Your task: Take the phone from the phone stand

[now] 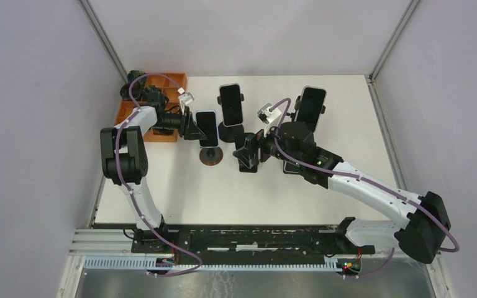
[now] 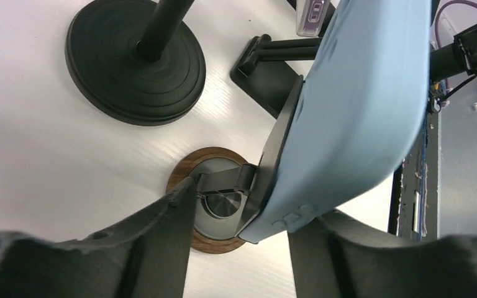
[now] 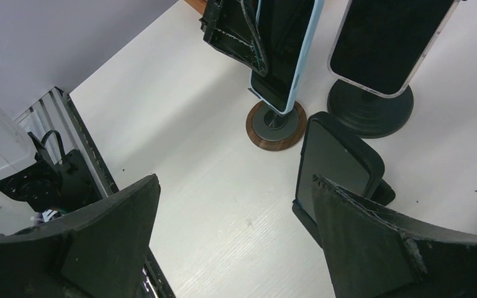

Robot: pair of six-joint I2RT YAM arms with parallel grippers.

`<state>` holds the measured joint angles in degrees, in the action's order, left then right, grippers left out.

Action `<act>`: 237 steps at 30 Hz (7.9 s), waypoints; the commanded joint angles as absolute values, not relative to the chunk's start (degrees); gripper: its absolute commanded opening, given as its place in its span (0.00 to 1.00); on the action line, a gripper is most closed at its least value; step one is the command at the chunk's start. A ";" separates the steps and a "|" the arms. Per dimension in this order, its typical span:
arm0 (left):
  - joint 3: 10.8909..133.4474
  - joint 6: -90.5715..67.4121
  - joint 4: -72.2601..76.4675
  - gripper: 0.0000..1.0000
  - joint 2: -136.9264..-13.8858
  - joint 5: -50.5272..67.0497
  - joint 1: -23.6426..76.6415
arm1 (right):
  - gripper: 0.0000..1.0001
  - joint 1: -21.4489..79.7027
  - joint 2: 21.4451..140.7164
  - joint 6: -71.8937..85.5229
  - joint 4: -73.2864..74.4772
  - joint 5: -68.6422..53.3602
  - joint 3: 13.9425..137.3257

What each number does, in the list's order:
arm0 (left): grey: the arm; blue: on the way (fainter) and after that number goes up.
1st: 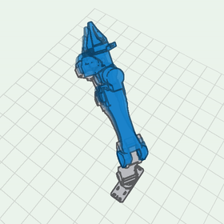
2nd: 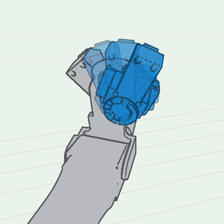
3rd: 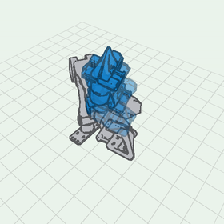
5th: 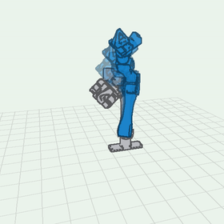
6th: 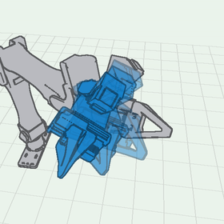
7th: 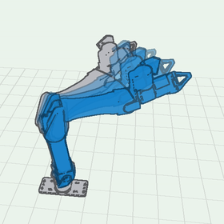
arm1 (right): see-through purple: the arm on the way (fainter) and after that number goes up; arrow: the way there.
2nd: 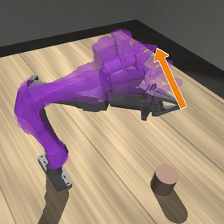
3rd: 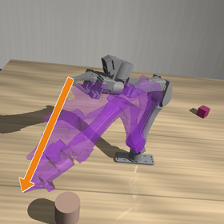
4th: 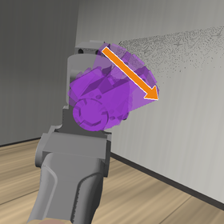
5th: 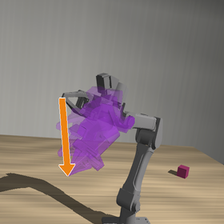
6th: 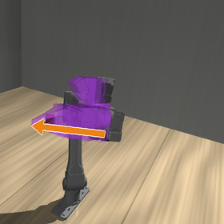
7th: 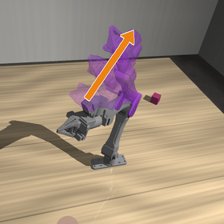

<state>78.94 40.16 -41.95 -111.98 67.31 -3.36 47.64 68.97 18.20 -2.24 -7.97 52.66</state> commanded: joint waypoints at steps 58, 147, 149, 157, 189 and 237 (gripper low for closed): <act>83.10 57.72 -83.94 0.17 -76.53 67.74 9.49 | 0.00 50.05 80.17 38.93 -49.39 -32.72 47.22; 71.29 79.75 -83.94 0.02 -69.55 82.76 3.49 | 0.28 45.87 81.90 61.60 -68.28 -24.24 50.56; 71.19 80.04 -83.93 0.02 -69.76 82.27 3.43 | 0.28 45.09 80.96 61.57 -67.78 -24.34 50.07; 71.59 81.94 -83.93 0.02 -73.31 80.86 2.09 | 0.24 42.97 77.24 61.61 -66.40 -24.86 47.10; 86.14 76.59 -83.34 0.02 -78.32 78.24 -13.12 | 0.00 61.44 109.55 57.83 -40.19 -21.34 63.88; 80.41 78.12 -83.93 0.02 -71.48 82.79 -13.10 | 0.98 54.22 86.05 30.15 -15.79 -18.11 67.28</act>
<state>80.79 77.95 -84.20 -74.28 80.90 -13.10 56.14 91.37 32.14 -10.83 -13.39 67.02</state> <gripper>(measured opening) 0.072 0.979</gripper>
